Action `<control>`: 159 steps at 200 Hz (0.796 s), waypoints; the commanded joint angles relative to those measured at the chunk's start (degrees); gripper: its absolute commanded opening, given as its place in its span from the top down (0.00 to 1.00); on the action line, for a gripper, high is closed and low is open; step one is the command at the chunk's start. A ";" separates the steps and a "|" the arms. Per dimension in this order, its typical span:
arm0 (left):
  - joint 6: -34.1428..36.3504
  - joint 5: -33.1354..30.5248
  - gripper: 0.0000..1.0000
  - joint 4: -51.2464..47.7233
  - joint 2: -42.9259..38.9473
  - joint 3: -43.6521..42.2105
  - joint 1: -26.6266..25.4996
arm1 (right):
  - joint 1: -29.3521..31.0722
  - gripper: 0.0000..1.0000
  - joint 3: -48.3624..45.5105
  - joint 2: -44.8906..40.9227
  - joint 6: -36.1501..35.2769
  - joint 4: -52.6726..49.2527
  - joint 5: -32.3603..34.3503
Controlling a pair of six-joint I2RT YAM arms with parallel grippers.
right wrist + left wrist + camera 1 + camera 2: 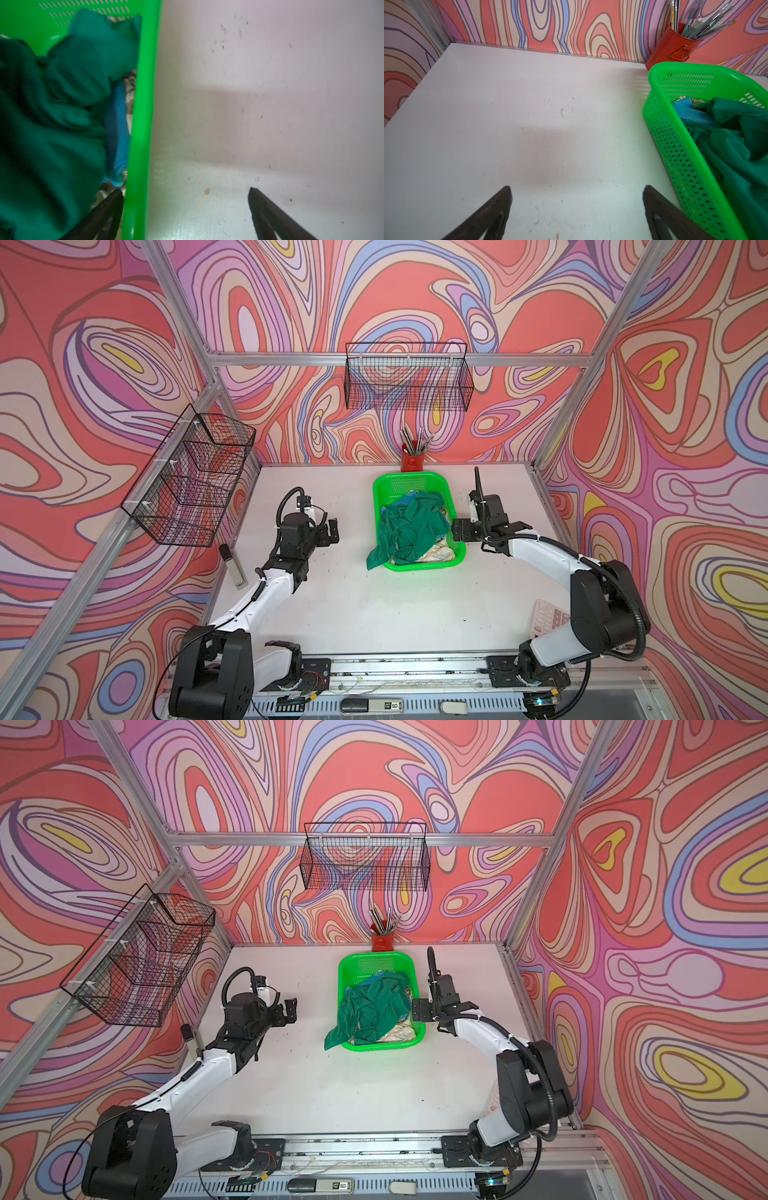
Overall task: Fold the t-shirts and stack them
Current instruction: 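Reach the right gripper into the green basket while the left arm lifts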
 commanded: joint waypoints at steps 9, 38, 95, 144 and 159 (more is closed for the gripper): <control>-1.52 1.22 0.00 -0.38 0.48 -0.77 -0.23 | 0.01 0.02 7.04 5.29 -2.93 -9.07 9.67; -1.70 0.96 0.00 -0.65 0.05 -0.72 -0.25 | -3.40 0.02 10.90 6.24 -4.69 -11.48 14.81; -2.18 1.73 0.00 -1.07 1.36 0.05 -0.33 | -8.26 0.02 20.50 6.24 -1.90 -16.82 9.55; -4.17 4.04 0.00 -1.87 1.84 0.04 -1.84 | 4.61 0.02 28.21 4.08 1.78 -19.22 5.82; -5.17 5.28 0.00 -2.06 2.58 0.11 -2.89 | 9.85 0.08 31.20 7.19 1.77 -19.27 4.08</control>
